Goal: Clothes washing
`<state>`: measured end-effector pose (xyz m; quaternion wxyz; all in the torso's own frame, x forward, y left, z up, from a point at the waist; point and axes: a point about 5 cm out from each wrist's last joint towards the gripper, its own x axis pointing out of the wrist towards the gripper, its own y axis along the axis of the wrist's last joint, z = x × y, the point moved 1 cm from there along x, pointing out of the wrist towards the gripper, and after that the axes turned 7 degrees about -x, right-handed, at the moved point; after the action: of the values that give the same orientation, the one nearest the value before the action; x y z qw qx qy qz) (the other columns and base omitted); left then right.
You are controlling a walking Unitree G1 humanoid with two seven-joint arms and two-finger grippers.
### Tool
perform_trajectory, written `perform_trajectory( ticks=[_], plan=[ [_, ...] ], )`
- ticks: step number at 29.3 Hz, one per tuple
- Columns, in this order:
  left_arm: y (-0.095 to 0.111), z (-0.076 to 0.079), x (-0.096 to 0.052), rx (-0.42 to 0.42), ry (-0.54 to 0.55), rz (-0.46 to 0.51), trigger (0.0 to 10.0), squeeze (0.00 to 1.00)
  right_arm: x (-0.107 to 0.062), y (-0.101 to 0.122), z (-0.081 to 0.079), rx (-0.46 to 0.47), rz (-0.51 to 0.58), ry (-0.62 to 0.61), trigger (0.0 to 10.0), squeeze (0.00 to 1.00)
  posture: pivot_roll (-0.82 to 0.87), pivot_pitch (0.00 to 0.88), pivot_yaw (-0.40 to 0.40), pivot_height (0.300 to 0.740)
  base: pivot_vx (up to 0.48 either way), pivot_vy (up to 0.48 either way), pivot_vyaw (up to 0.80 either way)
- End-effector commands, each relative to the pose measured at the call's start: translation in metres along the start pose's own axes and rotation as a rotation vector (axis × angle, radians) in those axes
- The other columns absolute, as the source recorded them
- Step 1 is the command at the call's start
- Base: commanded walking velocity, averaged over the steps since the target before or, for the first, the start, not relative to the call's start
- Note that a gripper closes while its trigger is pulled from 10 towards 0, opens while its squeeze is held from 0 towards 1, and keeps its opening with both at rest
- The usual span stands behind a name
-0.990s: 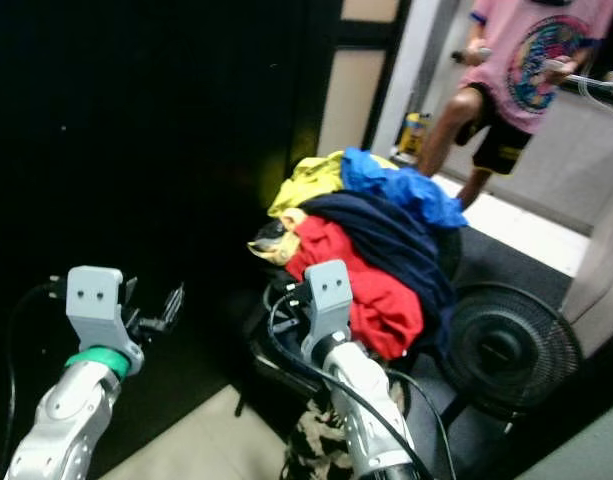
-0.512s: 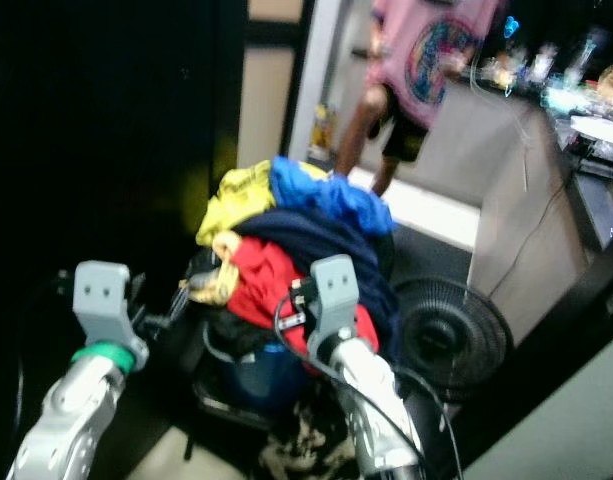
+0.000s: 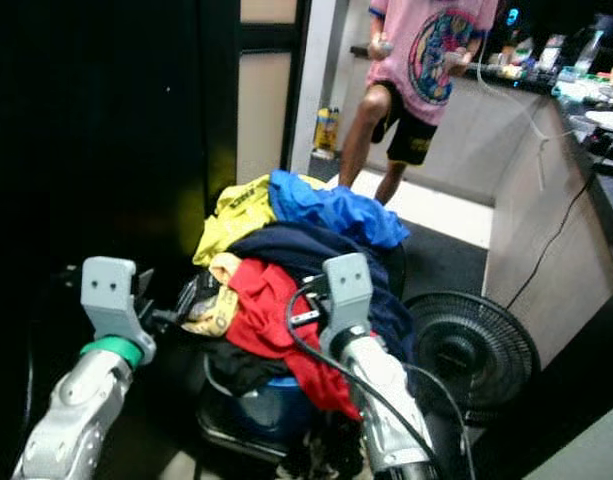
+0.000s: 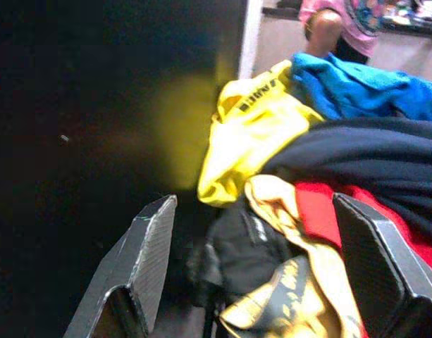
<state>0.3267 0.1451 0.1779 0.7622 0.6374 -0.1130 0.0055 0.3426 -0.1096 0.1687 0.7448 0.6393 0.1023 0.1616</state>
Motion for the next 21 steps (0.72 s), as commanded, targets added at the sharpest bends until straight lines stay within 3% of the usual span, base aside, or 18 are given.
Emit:
perform_trajectory(
  ticks=[1, 19, 21],
  plan=[
    [-0.0054, 0.0037, 0.0013, -0.009, -0.016, -0.017, 10.0, 0.0, -0.0024, -0.0012, 0.0066, -0.004, -0.013, -0.022, 10.0, 0.0, -0.03, 0.007, -0.003, 0.74, 0.379, 0.0, 0.0],
    [-0.0034, 0.001, 0.0037, -0.004, -0.015, -0.013, 10.0, 0.0, -0.0019, -0.0007, 0.0052, 0.01, -0.016, -0.03, 10.0, 0.0, -0.02, 0.012, -0.008, 0.74, 0.377, 0.0, -0.04],
    [-0.0035, 0.001, 0.0037, -0.004, -0.015, -0.013, 10.0, 0.0, -0.0018, -0.0019, 0.0039, 0.014, -0.026, -0.021, 10.0, 0.0, -0.02, 0.012, -0.008, 0.74, 0.375, 0.0, -0.8]
  ],
)
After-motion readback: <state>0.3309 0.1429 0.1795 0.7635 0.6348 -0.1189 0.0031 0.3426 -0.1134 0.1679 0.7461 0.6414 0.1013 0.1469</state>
